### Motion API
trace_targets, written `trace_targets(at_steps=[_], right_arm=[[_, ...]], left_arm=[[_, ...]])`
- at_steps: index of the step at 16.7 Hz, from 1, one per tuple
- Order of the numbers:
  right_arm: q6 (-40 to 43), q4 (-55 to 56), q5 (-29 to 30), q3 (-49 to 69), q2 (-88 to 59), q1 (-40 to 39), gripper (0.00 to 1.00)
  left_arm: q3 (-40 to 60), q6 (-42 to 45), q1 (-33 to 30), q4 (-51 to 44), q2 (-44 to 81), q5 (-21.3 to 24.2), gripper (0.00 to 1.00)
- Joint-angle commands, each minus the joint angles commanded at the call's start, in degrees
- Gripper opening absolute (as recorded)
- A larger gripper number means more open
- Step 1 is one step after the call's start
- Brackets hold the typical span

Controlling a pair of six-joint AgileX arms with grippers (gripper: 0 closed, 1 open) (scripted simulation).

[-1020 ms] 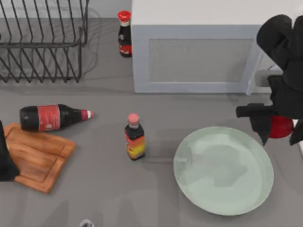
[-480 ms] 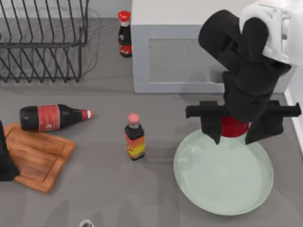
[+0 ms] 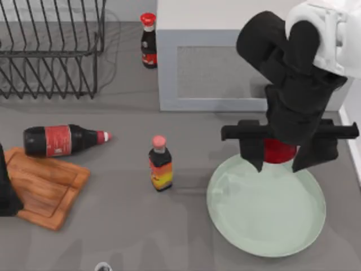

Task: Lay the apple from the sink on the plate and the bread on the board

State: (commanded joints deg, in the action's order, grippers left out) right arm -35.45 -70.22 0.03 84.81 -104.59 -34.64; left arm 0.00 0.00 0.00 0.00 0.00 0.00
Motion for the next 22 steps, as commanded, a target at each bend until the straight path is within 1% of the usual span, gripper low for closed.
trace_targets(at_steps=[9, 10, 19, 22], right_arm=[[0.0, 0.0, 0.0, 0.0, 0.0, 0.0, 0.98], [0.0, 0.0, 0.0, 0.0, 0.0, 0.0, 1.0], [0.0, 0.0, 0.0, 0.0, 0.0, 0.1, 1.0], [1.3, 2.6, 0.0, -3.3, 3.1, 1.4, 1.0]], left_arm=[[0.0, 0.0, 0.0, 0.0, 0.0, 0.0, 1.0], [0.0, 0.0, 0.0, 0.0, 0.0, 0.0, 1.0], [0.0, 0.0, 0.0, 0.0, 0.0, 0.0, 1.0], [0.0, 0.0, 0.0, 0.0, 0.0, 0.0, 1.0]])
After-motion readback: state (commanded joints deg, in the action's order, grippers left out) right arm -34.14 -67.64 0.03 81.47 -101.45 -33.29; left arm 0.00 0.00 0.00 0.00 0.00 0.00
